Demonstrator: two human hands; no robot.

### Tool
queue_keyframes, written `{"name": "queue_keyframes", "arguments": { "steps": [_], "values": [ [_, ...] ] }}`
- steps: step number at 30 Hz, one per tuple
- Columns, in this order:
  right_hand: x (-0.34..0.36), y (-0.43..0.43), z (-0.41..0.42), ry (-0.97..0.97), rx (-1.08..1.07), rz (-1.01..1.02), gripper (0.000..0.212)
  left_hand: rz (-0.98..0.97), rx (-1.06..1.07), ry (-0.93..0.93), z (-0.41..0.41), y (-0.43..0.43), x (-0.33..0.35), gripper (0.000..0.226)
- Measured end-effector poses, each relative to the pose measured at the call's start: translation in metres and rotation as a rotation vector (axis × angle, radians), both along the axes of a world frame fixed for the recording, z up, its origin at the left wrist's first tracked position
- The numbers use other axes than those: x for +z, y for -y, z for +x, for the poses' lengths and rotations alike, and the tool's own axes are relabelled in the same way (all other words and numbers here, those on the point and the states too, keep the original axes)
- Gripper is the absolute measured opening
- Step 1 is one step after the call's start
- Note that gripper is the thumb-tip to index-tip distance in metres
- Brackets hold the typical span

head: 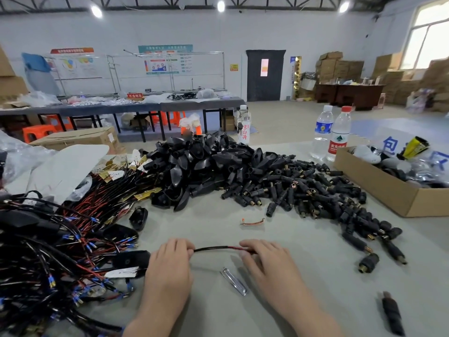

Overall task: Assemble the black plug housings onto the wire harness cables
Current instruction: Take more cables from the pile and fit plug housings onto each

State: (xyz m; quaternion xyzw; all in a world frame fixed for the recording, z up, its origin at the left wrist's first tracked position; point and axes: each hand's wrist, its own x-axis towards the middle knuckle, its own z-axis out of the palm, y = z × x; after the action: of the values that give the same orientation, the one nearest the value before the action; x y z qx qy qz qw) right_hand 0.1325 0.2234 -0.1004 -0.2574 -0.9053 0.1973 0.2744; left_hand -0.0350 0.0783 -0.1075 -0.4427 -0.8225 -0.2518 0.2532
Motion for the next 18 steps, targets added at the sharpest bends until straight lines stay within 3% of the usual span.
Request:
{"name": "queue_keyframes", "arguments": {
  "steps": [5,10,12,15,18],
  "values": [
    [-0.001,-0.004,0.000,0.024,-0.030,0.012,0.027,0.021,0.062,0.058,0.006,0.003,0.011,0.020],
    [0.002,0.007,-0.008,0.016,0.043,0.061,0.025,-0.015,-0.228,0.135,0.027,-0.006,0.020,0.035],
    [0.003,0.009,-0.010,0.028,0.060,0.095,0.025,-0.036,-0.333,0.143,0.035,-0.009,0.020,0.028],
    [0.004,0.009,-0.010,0.010,0.060,0.093,0.023,-0.062,-0.345,0.305,0.035,-0.007,0.022,0.036],
    [0.006,0.010,-0.008,-0.052,0.057,0.035,0.024,-0.077,-0.300,0.336,0.033,-0.003,0.020,0.034]
  ]
}}
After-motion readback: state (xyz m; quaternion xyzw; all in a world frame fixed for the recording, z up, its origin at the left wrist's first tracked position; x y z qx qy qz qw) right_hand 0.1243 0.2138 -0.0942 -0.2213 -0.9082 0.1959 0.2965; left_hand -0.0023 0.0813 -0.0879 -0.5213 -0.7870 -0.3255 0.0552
